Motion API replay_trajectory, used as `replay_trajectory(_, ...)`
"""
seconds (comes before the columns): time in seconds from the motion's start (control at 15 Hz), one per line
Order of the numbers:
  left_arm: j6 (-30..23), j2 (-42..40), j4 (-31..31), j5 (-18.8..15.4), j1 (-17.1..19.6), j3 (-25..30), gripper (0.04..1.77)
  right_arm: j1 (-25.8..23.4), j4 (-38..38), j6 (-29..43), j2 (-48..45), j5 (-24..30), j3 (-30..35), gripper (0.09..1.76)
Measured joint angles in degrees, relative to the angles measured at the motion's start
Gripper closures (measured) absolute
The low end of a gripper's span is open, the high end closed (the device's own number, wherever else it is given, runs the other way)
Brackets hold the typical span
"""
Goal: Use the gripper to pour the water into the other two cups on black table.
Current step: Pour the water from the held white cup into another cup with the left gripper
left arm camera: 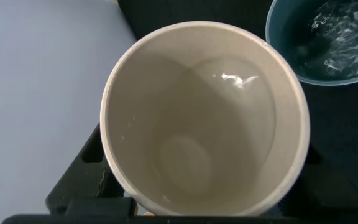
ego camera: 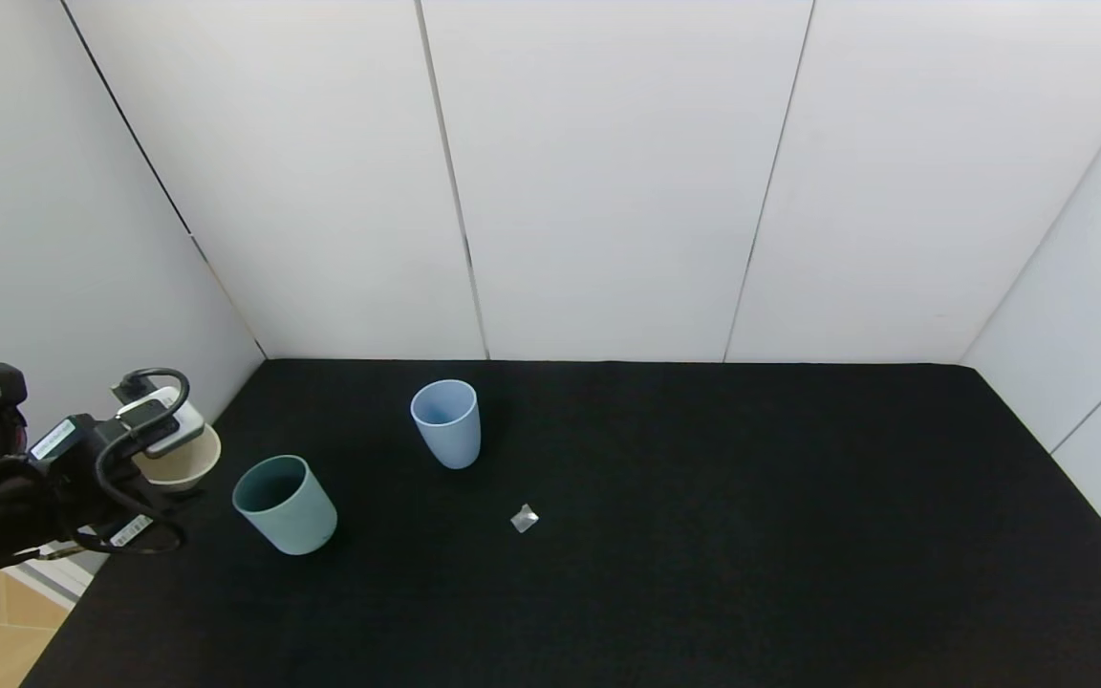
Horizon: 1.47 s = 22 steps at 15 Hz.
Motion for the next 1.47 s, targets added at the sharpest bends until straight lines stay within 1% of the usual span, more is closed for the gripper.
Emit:
replay_trajectory(0.33, 2.1, -0.4, -0.1, 2.0, -1.2, 0.0, 0.53, 0.0, 0.0, 0.0, 0.0, 0.0, 0.0, 0.14)
replay_trajectory(0.73, 5.9, -1.0, -0.2, 2.2, -1.5, -0.7, 0.53, 0.0, 0.0, 0.0, 0.0, 0.0, 0.0, 0.14)
replay_trajectory(1.0, 9.1, -1.5, -0.2, 3.5, -1.5, -0.8, 0.53, 0.0, 0.0, 0.0, 0.0, 0.0, 0.0, 0.14)
replay_trajectory(1.2, 10.4, -1.8, -0.2, 4.1, -2.0, -0.8, 0.54, 0.0, 0.0, 0.0, 0.0, 0.0, 0.0, 0.14)
replay_trajectory(1.33, 10.9, -1.9, -0.7, 5.6, -2.6, -0.9, 0.54, 0.0, 0.0, 0.0, 0.0, 0.0, 0.0, 0.14)
replay_trajectory(1.47, 11.0, -1.9, -0.7, 5.9, -3.4, -0.9, 0.54, 0.0, 0.0, 0.0, 0.0, 0.0, 0.0, 0.14)
